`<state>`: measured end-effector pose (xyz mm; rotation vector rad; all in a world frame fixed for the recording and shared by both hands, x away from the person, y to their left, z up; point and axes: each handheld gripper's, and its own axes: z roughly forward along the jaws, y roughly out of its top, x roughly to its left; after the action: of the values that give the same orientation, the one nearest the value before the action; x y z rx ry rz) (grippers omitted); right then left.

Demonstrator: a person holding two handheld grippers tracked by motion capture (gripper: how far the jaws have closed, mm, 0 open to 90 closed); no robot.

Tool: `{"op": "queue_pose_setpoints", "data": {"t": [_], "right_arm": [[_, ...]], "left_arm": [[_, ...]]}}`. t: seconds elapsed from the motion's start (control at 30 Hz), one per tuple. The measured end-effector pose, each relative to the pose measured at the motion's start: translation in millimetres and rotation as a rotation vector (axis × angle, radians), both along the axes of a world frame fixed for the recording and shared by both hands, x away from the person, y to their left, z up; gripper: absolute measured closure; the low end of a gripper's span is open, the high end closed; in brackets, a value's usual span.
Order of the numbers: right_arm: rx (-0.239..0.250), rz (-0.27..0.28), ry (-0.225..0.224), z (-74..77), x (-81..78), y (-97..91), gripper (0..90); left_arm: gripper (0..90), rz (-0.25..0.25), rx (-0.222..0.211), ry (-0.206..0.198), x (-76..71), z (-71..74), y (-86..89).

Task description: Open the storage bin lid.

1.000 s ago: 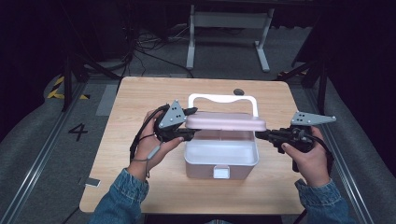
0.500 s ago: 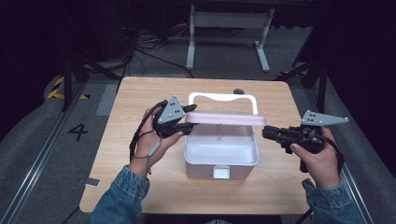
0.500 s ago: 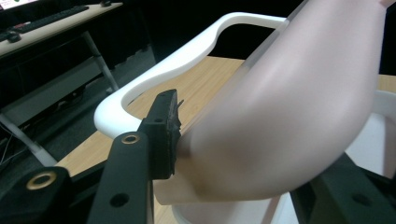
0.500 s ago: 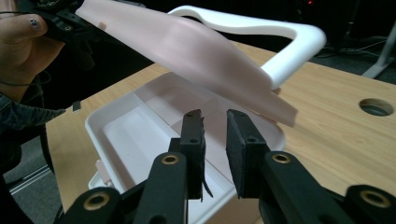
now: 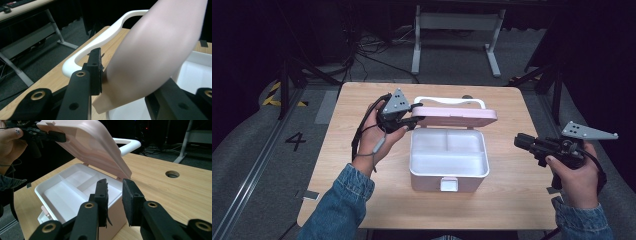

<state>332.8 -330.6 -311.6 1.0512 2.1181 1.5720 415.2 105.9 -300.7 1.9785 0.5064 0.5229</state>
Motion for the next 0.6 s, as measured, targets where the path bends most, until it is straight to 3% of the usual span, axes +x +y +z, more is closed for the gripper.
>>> {"op": "queue_pose_setpoints", "data": {"t": [0.27,0.6], "right_arm": [[-0.003,-0.034,-0.001,-0.8,2.6,-8.3,74.4],[0.006,-0.036,-0.009,-1.9,8.8,-10.4,71.7]], "left_arm": [[67.7,0.047,0.007,0.019,15.0,5.8,-4.6],[64.0,0.121,0.015,0.039,36.8,6.9,-11.6]]}}
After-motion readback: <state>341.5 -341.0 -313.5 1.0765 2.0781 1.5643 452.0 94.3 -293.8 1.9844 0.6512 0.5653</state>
